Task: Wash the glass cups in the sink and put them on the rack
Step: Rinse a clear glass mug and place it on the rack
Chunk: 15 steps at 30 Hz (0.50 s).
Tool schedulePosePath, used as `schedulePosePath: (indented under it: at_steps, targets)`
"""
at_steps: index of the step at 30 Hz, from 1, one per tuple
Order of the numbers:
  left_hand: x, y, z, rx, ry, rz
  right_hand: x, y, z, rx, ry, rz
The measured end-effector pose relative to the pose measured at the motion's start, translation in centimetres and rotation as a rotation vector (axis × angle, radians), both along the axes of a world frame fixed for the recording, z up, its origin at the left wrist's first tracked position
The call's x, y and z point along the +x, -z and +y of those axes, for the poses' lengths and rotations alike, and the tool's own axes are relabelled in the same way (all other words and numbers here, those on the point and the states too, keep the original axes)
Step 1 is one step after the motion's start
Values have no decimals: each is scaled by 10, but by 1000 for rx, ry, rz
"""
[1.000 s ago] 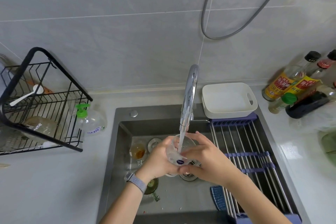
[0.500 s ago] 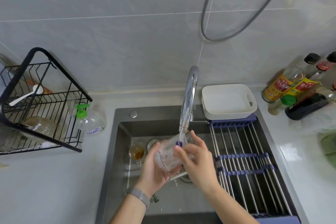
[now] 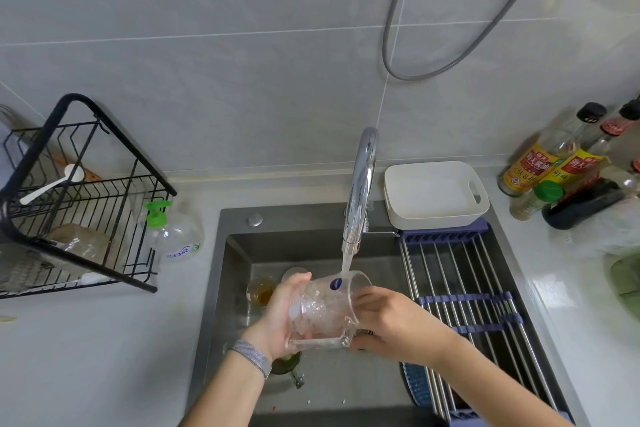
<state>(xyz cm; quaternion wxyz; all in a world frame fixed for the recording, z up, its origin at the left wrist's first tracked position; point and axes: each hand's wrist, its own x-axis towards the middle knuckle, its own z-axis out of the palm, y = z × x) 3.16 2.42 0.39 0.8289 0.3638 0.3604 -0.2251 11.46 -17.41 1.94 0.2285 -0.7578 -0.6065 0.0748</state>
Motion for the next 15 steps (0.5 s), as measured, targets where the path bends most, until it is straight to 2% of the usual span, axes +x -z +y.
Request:
schedulePosePath:
  at_steps: [2,6,8,12,15]
  targets:
    - [0,0,-5,-15,75,16,1,-7,6,-56,6,70]
    - [2,0,-7,-31,91,10,-6,-10,11,-74,183,297]
    - [3,0,-8,-46,35,-8,-10,-7,15,-104,256,285]
    - [3,3,-19,-154,-212,20,-18,-4,32,-260,359,252]
    - [2,4,-23,-207,-252,43,-23,-4,42,-285,362,144]
